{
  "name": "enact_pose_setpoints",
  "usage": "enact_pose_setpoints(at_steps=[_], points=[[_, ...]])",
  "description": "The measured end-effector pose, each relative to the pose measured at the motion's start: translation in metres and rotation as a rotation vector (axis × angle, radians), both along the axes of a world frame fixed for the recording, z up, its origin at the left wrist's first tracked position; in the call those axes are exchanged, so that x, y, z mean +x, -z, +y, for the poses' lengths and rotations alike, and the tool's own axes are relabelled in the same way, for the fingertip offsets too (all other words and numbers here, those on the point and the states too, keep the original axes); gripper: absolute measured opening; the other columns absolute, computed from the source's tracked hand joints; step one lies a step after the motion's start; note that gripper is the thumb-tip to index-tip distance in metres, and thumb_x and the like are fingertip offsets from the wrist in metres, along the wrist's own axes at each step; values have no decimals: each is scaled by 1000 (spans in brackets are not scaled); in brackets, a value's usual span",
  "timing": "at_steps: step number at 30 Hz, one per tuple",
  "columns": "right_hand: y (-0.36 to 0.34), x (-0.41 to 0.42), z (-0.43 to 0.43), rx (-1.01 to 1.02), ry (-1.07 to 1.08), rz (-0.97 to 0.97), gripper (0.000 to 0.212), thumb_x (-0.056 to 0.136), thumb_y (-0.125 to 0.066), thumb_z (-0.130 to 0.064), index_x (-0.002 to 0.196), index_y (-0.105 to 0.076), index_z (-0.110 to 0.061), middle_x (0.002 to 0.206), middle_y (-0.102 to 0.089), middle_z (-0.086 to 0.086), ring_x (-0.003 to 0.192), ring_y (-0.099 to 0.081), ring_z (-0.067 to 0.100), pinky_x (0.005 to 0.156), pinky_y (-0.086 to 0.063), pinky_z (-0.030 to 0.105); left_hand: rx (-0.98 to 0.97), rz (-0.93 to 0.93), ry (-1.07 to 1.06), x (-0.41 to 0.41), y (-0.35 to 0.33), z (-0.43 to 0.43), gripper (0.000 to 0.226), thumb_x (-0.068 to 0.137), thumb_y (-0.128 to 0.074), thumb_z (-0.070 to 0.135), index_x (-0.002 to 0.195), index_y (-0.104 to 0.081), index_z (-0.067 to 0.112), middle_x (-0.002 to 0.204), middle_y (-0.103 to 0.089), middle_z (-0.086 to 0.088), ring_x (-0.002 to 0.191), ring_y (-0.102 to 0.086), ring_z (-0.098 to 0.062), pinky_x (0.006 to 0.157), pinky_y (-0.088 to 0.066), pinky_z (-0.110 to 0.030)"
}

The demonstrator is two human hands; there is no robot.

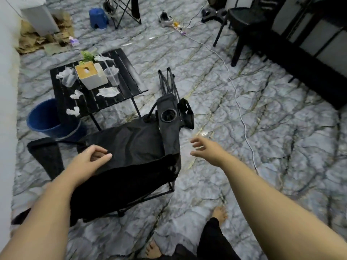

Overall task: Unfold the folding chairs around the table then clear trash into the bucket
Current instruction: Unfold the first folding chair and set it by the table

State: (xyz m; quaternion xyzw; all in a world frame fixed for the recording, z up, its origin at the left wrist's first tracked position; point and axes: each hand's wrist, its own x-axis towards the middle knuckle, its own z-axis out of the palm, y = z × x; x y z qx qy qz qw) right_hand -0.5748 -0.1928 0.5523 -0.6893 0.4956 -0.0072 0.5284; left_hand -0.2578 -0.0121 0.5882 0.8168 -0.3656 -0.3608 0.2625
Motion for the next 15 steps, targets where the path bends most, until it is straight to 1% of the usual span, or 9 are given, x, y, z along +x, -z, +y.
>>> enact_pose_setpoints(at_steps=[3, 4, 6, 7, 9, 11, 12, 14, 15], points=[[7, -45, -37, 28, 96, -12, 33, 86, -65, -27, 117, -56, -22, 117, -57, 1, 104, -56, 18, 91, -51, 41, -29, 48, 133, -63, 9, -91, 6, 84, -65, 30, 86, -60, 28, 90, -65, 0, 82, -57, -13, 74, -43, -26], [10, -62, -52, 42, 119, -16, 32, 85, -66, -28, 115, -57, -24, 117, -58, 1, 104, -57, 18, 90, -51, 41, -23, 67, 177, -84, 13, -122, 5, 84, -65, 30, 85, -60, 29, 91, -65, -2, 84, -58, -15, 78, -44, -30], [15, -96, -84, 70, 138, -12, 29, 84, -66, -29, 112, -58, -24, 114, -59, 1, 99, -58, 18, 83, -51, 36, 5, 99, 236, -125, 22, -179, 5, 84, -64, 34, 85, -60, 30, 96, -67, -9, 90, -62, -24, 86, -46, -39], [17, -114, -102, 86, 130, -1, 28, 85, -65, -28, 111, -58, -23, 112, -59, 2, 97, -57, 18, 80, -49, 33, 25, 122, 244, -144, 26, -206, 7, 84, -63, 36, 86, -60, 30, 99, -67, -12, 95, -62, -28, 87, -47, -41], [20, -152, -139, 135, 104, 53, 25, 86, -64, -27, 110, -57, -22, 109, -58, 2, 93, -55, 18, 76, -45, 29, 102, 176, 243, -183, 29, -253, 16, 86, -60, 39, 94, -60, 25, 104, -66, -12, 101, -61, -28, 80, -46, -36], [23, -189, -176, 194, 70, 116, 20, 87, -63, -27, 105, -56, -23, 108, -57, 4, 87, -54, 16, 66, -41, 23, 188, 252, 227, -219, 32, -291, 27, 90, -55, 38, 107, -57, 17, 111, -64, -11, 102, -61, -25, 71, -42, -28], [25, -205, -196, 222, 69, 134, 19, 87, -63, -28, 104, -55, -23, 108, -57, 5, 82, -53, 15, 61, -39, 22, 214, 285, 219, -234, 33, -307, 31, 91, -53, 38, 112, -56, 15, 114, -62, -10, 103, -60, -23, 70, -41, -26], [27, -233, -235, 253, 119, 160, 20, 87, -63, -27, 104, -55, -21, 104, -56, 6, 75, -52, 13, 57, -36, 22, 260, 346, 183, -253, 39, -332, 33, 92, -51, 40, 114, -54, 16, 117, -61, -7, 105, -59, -20, 78, -41, -28], [27, -243, -253, 246, 155, 170, 20, 88, -63, -27, 105, -55, -19, 102, -56, 5, 77, -52, 14, 58, -36, 22, 277, 371, 155, -259, 45, -341, 32, 91, -51, 42, 112, -54, 18, 116, -62, -5, 103, -59, -19, 83, -41, -31]])
